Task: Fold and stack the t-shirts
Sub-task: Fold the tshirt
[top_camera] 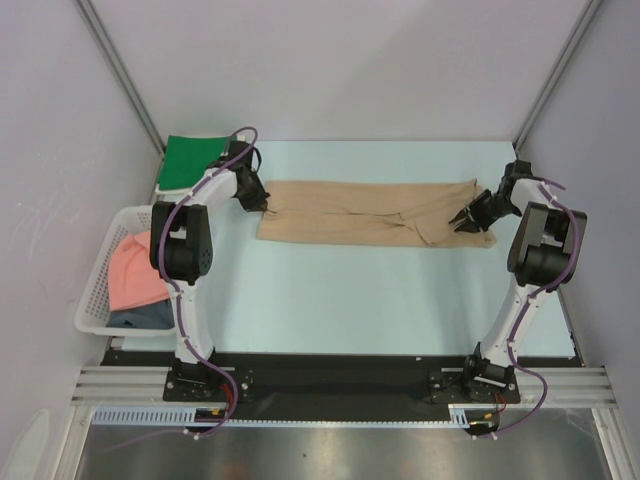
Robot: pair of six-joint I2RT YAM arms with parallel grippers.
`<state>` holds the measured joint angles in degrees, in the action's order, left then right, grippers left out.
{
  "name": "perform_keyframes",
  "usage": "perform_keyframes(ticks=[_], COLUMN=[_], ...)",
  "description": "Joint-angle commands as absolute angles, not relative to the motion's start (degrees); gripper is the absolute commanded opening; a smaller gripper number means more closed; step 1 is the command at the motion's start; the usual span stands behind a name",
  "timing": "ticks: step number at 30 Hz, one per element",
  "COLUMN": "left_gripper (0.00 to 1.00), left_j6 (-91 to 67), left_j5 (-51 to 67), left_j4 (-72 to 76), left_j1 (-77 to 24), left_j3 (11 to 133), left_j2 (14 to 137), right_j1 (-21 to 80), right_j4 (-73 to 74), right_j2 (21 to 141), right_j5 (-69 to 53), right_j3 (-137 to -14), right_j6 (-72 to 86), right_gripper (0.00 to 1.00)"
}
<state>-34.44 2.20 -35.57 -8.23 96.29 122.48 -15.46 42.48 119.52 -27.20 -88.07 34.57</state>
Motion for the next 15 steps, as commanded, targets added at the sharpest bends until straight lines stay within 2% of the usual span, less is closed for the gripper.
perform_keyframes(ticks=[1, 3, 7, 11, 15], left_gripper=[0.00, 0.00, 0.00, 0.00, 0.00], left_j6=[-33.5, -33.5, -32.7, -31.9, -31.8], left_j5=[3.3, 3.5, 3.2, 2.0, 2.5], left_j4=[-34.2, -34.3, -34.2, -34.5, -33.8], left_j1=[-7.7, -7.7, -7.7, -7.7, -7.6], left_j3=[97.3, 97.4, 97.4, 97.1, 96.9], left_j2=[120.7, 120.8, 120.7, 120.4, 120.6], right_j1=[-16.0, -17.2, -18.6, -19.4, -20.1], right_j4=[45.2, 46.0, 47.4, 47.3, 47.5], right_j2=[115.3, 115.3, 113.6, 111.0, 111.8], right_j5=[-24.3, -22.2, -19.2, -15.9, -15.6], right_j3=[-88.9, -88.9, -89.0, -89.9, -92.0], right_j6=[32.1, 29.9, 25.9, 23.4, 23.3], right_gripper=[0.35, 0.39, 0.67, 0.72, 0.70])
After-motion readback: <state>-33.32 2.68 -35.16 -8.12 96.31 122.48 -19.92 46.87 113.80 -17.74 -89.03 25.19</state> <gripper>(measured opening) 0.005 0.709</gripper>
